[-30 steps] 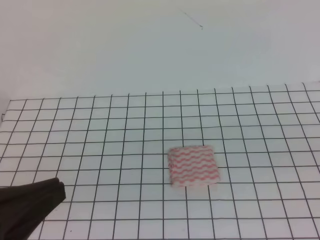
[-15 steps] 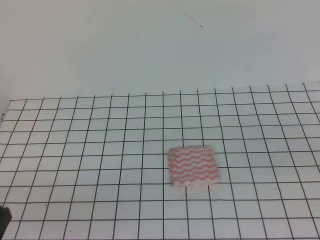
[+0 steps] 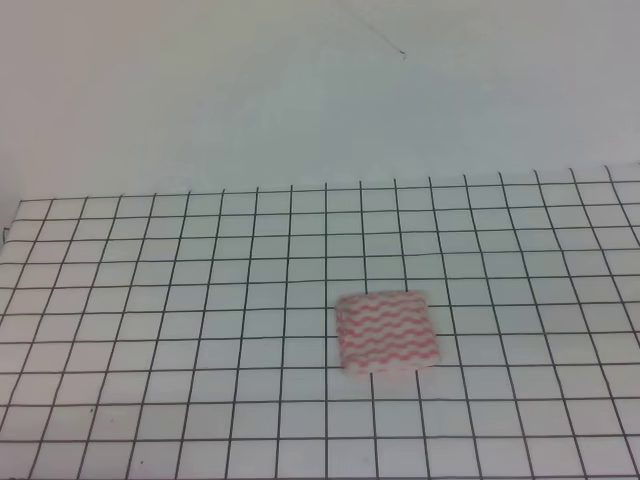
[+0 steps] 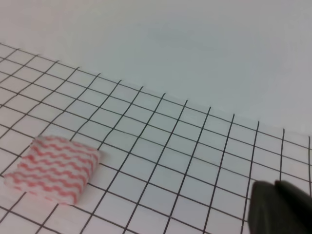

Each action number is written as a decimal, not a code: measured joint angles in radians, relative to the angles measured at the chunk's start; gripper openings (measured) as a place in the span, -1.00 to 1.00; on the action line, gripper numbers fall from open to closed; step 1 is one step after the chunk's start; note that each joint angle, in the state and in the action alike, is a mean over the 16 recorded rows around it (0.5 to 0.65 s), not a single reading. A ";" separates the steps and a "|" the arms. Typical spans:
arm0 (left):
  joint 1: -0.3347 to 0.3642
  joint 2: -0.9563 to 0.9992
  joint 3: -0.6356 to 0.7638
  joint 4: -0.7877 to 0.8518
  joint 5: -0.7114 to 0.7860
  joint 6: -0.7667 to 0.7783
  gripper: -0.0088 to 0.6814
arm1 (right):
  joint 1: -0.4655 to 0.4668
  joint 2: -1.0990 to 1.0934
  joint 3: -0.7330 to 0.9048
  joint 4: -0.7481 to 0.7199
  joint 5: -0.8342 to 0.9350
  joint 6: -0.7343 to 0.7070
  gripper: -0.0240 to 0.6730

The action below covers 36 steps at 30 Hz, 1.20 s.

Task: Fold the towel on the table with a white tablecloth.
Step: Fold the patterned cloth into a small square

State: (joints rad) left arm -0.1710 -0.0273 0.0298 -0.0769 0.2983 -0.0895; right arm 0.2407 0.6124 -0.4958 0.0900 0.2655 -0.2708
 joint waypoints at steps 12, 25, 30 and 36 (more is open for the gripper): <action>0.005 0.000 0.003 -0.002 0.008 0.009 -0.97 | 0.000 0.000 0.000 0.000 0.001 0.000 -0.94; 0.005 0.000 0.003 -0.002 0.008 0.009 -0.97 | -0.086 -0.094 0.002 0.000 0.004 -0.001 -0.94; 0.005 0.000 0.003 -0.002 0.008 0.009 -0.97 | -0.183 -0.216 0.038 -0.001 -0.001 -0.002 -0.94; 0.005 0.000 0.003 -0.002 0.008 0.009 -0.97 | -0.288 -0.396 0.155 0.010 -0.020 0.000 -0.94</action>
State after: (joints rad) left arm -0.1663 -0.0271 0.0326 -0.0786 0.3061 -0.0804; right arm -0.0476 0.2162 -0.3408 0.0999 0.2450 -0.2708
